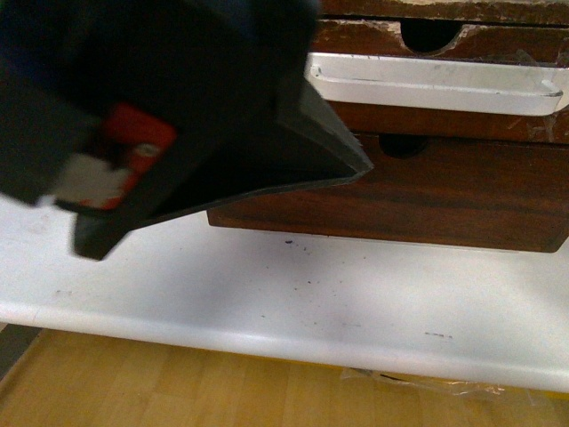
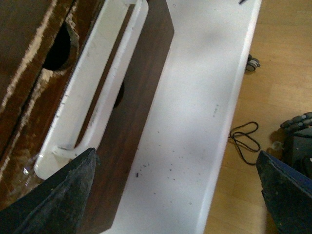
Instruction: Open drawer
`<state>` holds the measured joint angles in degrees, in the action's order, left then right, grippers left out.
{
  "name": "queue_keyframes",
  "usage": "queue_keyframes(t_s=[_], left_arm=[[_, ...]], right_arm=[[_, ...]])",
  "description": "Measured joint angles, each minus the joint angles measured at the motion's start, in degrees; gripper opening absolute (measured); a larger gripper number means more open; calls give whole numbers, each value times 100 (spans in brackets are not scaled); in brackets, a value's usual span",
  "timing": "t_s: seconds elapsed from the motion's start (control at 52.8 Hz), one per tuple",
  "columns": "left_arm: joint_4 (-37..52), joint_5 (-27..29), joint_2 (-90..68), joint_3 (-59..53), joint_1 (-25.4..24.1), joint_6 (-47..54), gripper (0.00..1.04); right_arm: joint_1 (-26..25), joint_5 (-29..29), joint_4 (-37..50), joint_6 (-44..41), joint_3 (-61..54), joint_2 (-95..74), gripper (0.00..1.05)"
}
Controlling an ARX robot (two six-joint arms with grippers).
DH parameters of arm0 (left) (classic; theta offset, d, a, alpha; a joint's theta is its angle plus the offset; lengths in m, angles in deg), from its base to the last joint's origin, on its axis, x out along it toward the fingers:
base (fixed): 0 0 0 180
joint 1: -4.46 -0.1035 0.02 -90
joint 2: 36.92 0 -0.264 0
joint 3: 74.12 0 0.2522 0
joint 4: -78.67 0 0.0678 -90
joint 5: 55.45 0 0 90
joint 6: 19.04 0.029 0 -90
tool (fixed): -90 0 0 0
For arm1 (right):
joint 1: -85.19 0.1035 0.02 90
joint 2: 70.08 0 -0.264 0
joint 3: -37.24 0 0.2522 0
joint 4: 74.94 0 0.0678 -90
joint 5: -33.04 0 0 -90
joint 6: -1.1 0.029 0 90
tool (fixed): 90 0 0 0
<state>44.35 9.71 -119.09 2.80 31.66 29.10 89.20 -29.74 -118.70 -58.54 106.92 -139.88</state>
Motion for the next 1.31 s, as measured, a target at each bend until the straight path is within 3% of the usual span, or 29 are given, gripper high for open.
queue_keyframes(t_s=[0.606, 1.307], left_arm=[[308, 203, -1405, 1027, 68, -17, 98], [140, 33, -1731, 1156, -20, 254, 98]], right_arm=[[612, -363, 424, -289, 466, -1073, 96], [699, -435, 741, -208, 522, -1834, 96]])
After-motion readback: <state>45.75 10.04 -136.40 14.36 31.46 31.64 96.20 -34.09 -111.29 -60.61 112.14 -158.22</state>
